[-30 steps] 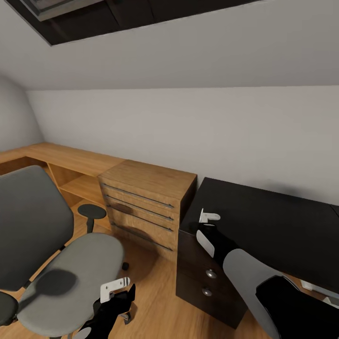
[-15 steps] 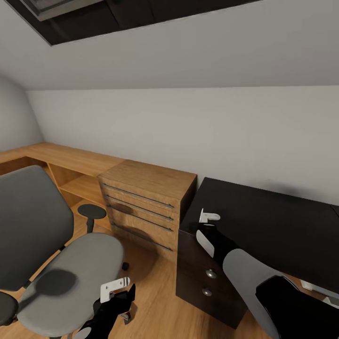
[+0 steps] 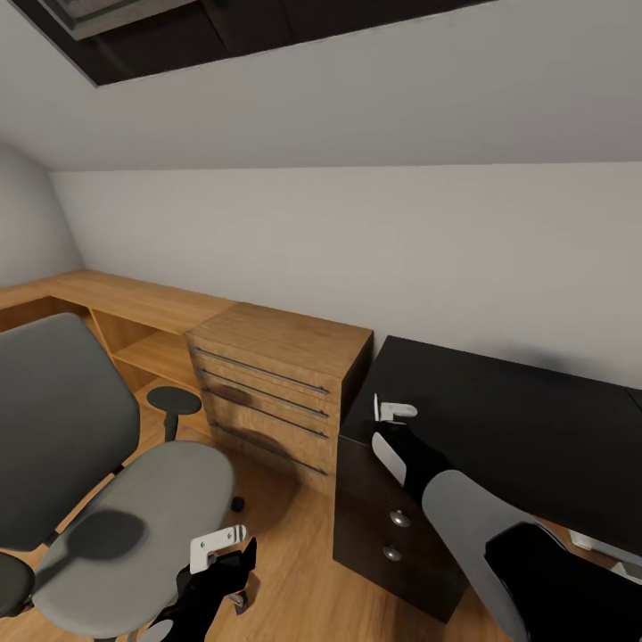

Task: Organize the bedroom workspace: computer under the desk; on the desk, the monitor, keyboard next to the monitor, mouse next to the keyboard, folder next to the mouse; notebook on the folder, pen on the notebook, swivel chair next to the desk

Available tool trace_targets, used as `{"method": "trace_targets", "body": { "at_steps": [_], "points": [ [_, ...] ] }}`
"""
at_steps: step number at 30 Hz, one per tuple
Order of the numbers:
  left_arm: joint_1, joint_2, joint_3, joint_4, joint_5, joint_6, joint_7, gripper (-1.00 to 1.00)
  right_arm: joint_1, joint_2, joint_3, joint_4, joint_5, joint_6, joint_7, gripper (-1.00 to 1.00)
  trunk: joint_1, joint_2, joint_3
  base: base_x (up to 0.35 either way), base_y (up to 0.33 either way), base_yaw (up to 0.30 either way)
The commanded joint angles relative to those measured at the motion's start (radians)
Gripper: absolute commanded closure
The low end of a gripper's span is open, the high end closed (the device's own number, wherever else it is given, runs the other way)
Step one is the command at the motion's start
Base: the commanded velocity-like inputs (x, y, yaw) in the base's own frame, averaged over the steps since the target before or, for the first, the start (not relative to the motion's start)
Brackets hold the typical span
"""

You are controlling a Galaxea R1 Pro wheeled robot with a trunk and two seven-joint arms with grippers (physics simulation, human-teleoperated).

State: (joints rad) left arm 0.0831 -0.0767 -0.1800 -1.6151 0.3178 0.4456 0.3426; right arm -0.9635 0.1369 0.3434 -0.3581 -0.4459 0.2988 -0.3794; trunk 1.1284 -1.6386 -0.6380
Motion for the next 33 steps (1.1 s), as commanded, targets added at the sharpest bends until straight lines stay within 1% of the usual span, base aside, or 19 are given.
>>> {"method": "trace_targets", "body": {
  "at_steps": [1,3,7,21,33],
  "points": [
    [0.0,0.0,-0.001,-0.002,0.011,0.002,0.009,-1.0,0.0,-0.001,-0.01,0.008,-0.025,0.017,-0.008,1.0,0.0,0.0,-0.001,0.0,0.0,0.0],
    [0.0,0.0,-0.001,-0.002,0.011,0.002,0.009,-1.0,0.0,-0.001,-0.026,0.008,-0.025,0.025,-0.007,1.0,0.0,0.0,-0.001,0.0,0.0,0.0],
    [0.0,0.0,-0.001,-0.002,0.011,0.002,0.009,-1.0,0.0,0.0,-0.041,0.007,-0.025,0.032,-0.007,1.0,0.0,0.0,-0.001,0.0,0.0,0.0],
    [0.0,0.001,-0.001,0.0,0.011,0.002,0.009,-1.0,0.0,0.0,-0.043,0.007,-0.024,0.033,-0.007,1.0,0.0,0.0,-0.001,0.0,0.0,0.0],
    [0.0,0.001,-0.002,0.002,0.01,0.002,0.009,-1.0,0.0,-0.002,-0.044,-0.004,-0.024,0.033,-0.007,1.0,-0.046,0.084,0.037,0.0,0.0,0.0]
  ]
}}
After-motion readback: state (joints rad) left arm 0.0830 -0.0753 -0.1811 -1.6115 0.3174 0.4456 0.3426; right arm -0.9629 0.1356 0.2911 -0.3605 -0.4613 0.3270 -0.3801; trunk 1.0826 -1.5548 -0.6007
